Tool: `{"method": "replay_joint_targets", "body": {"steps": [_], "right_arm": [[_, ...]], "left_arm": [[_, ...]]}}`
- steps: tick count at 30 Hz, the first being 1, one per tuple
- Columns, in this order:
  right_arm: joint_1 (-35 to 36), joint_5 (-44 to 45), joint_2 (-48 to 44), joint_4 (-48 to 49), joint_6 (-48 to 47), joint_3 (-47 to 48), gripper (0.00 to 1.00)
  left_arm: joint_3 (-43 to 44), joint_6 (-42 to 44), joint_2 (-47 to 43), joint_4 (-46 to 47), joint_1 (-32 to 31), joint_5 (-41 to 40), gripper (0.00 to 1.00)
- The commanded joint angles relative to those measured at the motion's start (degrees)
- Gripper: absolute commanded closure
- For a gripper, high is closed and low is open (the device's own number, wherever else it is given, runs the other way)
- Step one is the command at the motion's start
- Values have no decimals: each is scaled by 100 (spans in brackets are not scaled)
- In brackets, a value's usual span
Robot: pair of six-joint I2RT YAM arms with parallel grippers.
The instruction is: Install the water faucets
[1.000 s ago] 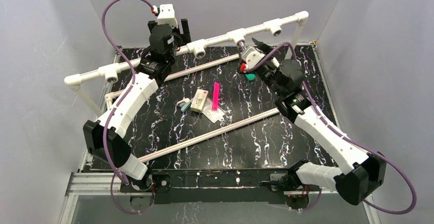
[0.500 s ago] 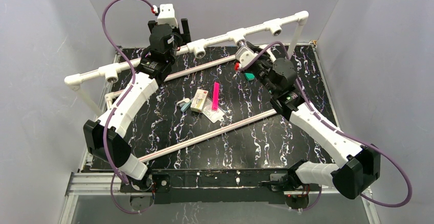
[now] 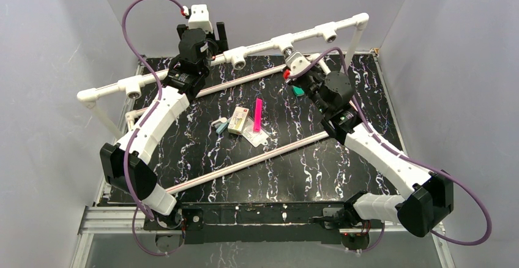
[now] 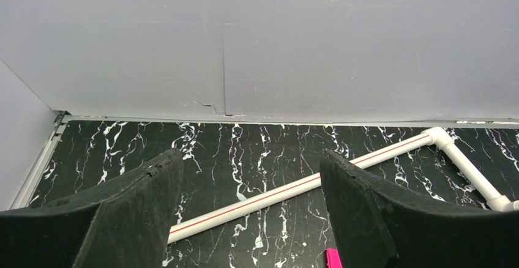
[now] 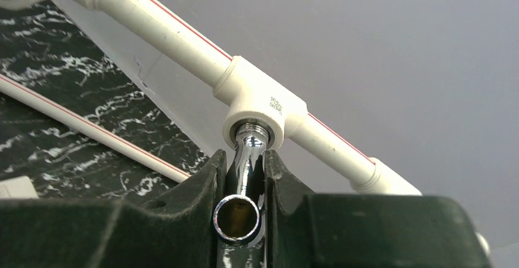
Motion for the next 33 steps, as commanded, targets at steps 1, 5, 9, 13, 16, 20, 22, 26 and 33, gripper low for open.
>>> {"method": "replay_joint_targets", "body": {"steps": [1,5,9,13,16,20,22,26,33], "right_arm": [[14,366,-155,532,1500,-24,99],[8,587,-185,469,2472,105,99],[7,805,-172,416,3510,180,99],[13,1150,-162,378,4835,217,99],[7,1298,-176,344,5794,248,99],[7,1452,-167,167,7018,291,99],[7,1545,-177,71,7701,280,99],[-1,1738,-229,-65,8956,188,99],[-44,1799,-274,-346,11225,-6,99]], "left_arm": [[-222,79,212,-1093,-237,494,21],[-220,61,202,-1099,-237,513,21],[-222,51,186,-1092,-237,520,21],[-236,46,163,-1092,-237,531,21],[-255,43,139,-1092,-237,540,21],[-278,34,119,-1092,-237,549,21],[-274,34,109,-1092,-237,549,21],[-279,17,98,-1093,-237,570,21],[-282,-1,98,-1092,-237,599,21]]}}
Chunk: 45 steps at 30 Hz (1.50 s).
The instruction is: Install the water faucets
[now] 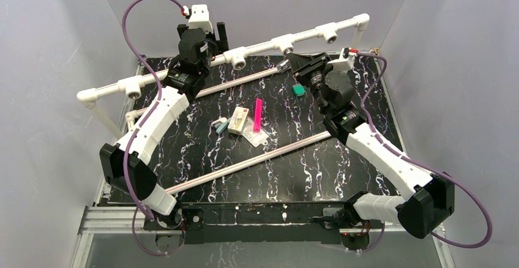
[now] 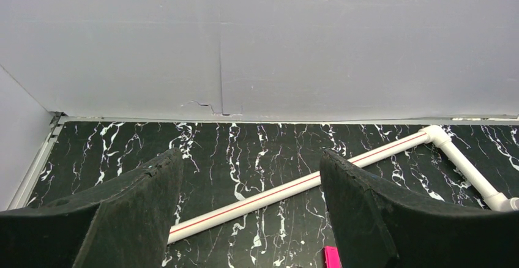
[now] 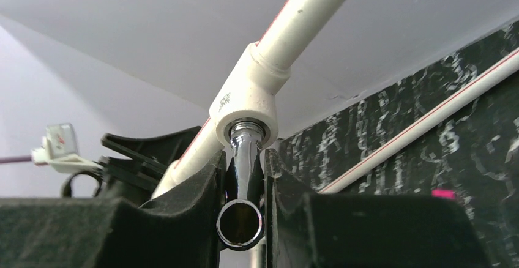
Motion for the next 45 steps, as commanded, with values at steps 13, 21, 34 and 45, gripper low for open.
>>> {"method": "replay_joint_targets", "body": {"steps": [13,21,34,45], "right_arm": [[-25,-462,-32,-201,4681,-189,99],[-24,-457,-67,-272,4529,-110,85],[-26,-407,-188,-286,4270,-127,43],[-24,-250,-567,-461,4000,-274,37]], "left_arm": [[-310,-1,105,-1051,-237,547,21],[-301,14,105,-1066,-237,533,21],[-291,5,128,-1063,-237,542,21],[-285,-4,165,-1062,-237,577,21]]}}
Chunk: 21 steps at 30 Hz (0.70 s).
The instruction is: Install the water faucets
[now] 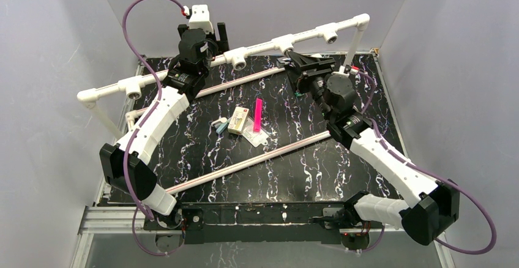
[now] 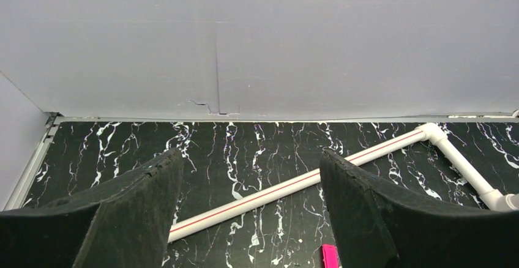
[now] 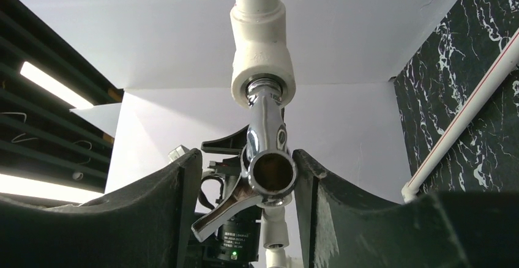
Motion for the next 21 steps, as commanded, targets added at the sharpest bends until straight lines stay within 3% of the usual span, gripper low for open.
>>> {"method": "replay_joint_targets", "body": {"steps": [1,14,21], "right_arm": [[8,187,-380,-6,-194,-70,37],[9,434,-1188,-643,-831,-307,34],[13,498,-1387,-740,-2704,-61,34]], "left_arm": [[-281,16,165,-1045,-237,503,21],[-204,25,228,-1097,-237,497,21],[-197,25,221,-1113,-239,501,21]]}}
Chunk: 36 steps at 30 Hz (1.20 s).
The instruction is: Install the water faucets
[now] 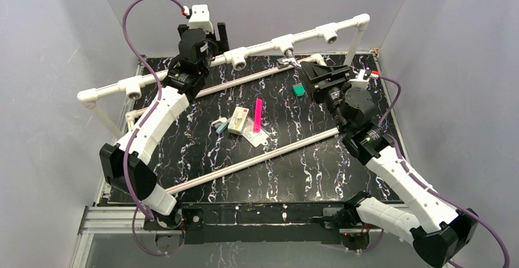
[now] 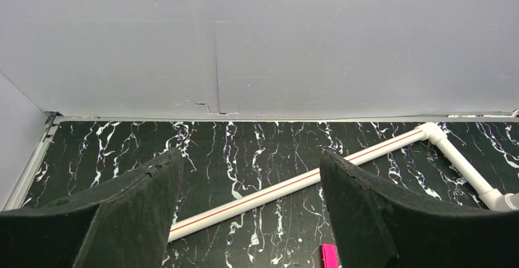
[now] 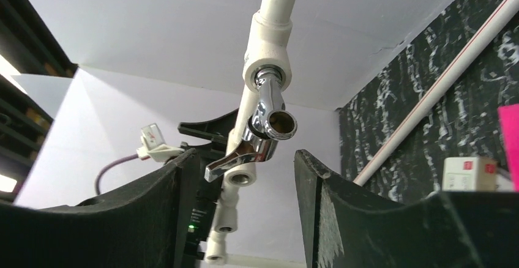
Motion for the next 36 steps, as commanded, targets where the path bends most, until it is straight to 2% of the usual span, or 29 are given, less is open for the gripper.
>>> {"method": "replay_joint_targets", "body": {"steps": [1,8,13,20,27,36], "right_arm": [[12,181,-200,35,-1673,310,34],[8,10,-425,326,-4233,428,35],[10,-510,-415,166,-6681,718,32],[12,-1028,-388,9,-9506,726,30],[11,-1986,-348,-233,-11458,673,25],[7,-2314,56,-330,-13335,826,22]], "left_arm": [[-211,34,216,-1089,-237,497,21],[-206,25,216,-1093,-237,510,21],[-209,25,207,-1093,-237,514,21],[-211,16,197,-1098,-237,538,21],[-229,25,179,-1085,-237,514,21],[-255,27,142,-1075,-236,514,21]]}}
